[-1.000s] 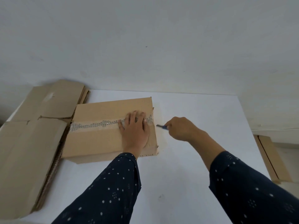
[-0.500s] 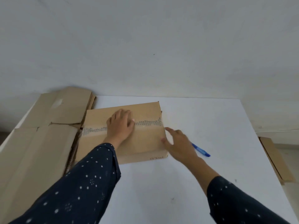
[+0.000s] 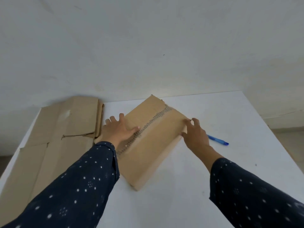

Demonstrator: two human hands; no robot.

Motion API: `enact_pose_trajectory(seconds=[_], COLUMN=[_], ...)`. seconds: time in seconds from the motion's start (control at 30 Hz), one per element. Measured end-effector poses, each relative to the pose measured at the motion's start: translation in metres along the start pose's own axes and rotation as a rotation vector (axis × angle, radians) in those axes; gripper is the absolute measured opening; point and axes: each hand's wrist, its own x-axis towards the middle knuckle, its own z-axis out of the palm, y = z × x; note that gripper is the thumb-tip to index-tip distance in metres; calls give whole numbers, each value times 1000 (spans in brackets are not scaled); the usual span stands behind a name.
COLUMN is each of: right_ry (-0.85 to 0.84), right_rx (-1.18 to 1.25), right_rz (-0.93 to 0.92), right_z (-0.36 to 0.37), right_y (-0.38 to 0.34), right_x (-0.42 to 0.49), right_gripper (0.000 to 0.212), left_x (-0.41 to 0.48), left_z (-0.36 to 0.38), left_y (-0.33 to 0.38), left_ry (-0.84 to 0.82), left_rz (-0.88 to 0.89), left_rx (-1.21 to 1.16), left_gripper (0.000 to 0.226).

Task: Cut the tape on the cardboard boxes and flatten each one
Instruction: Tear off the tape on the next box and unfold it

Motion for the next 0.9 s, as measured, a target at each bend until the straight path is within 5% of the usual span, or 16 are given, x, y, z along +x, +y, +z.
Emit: enact_pose_trajectory(seconds=[0.2,0.4,0.6,0.73,0.8,0.9], right_ry=[19,-129,-67,-117,-137,-184], right_rx=[203,6,30,41,152,368], right_rz=[40,132,171,146,134,113], right_z=[19,37,43,34,21,-2], right_y=[-40,-42,-34,-35,-30,-16], right_x=[-22,-62,-73,-71,-71,-72], right_gripper=[33,110,109,105,98,96], left_x=[-38,-67,-82,-92,-94,-93], left_z=[20,36,50,60,63,67], left_y=[28,47,48,64,73,79], left_ry=[-164,-220,-152,43,28,-58], left_rz=[-46,-62,-40,213,209,173], left_rx=[11,-157,-230,-237,-270,-218], left_gripper=[113,111,93,65,74,119])
